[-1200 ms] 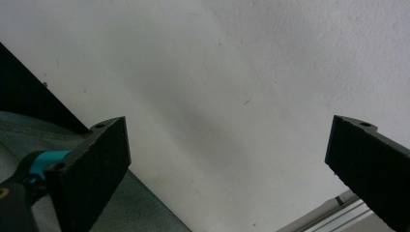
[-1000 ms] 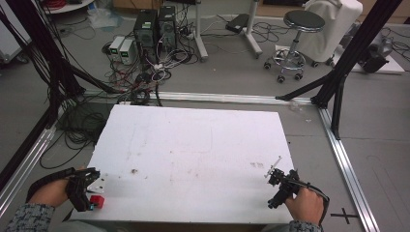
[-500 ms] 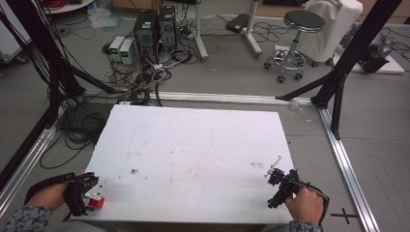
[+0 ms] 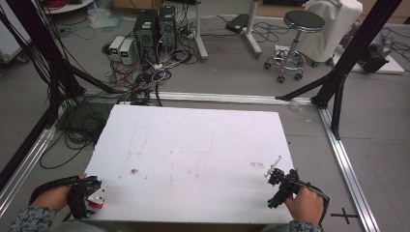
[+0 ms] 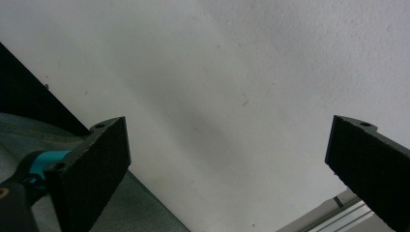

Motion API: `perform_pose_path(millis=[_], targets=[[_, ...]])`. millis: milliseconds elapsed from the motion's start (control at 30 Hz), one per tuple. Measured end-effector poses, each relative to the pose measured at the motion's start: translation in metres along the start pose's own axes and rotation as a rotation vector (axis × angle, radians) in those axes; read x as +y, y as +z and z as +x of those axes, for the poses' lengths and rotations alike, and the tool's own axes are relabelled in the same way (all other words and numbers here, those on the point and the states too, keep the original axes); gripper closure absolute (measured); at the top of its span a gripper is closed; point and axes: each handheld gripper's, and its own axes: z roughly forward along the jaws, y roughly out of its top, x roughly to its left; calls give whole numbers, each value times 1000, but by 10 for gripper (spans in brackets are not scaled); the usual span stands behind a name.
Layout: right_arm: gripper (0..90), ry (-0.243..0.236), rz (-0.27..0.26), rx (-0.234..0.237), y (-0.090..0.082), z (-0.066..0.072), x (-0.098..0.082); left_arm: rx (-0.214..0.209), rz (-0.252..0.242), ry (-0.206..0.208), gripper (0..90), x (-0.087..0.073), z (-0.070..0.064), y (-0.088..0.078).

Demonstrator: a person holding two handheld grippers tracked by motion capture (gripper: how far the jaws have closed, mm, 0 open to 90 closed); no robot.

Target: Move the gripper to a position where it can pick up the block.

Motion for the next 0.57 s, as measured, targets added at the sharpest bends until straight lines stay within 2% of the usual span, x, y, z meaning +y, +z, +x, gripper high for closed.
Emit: perform_pose_path(millis=[100, 233, 567], targets=[[14, 0, -4, -2, -1, 0, 0, -11, 17, 15, 229, 0, 0, 3], [14, -1, -3, -1, -1, 0, 0, -8, 14, 24, 229, 0, 0, 5], [14, 0, -2, 1, -1, 0, 0, -12, 9, 22, 231, 0, -1, 6]])
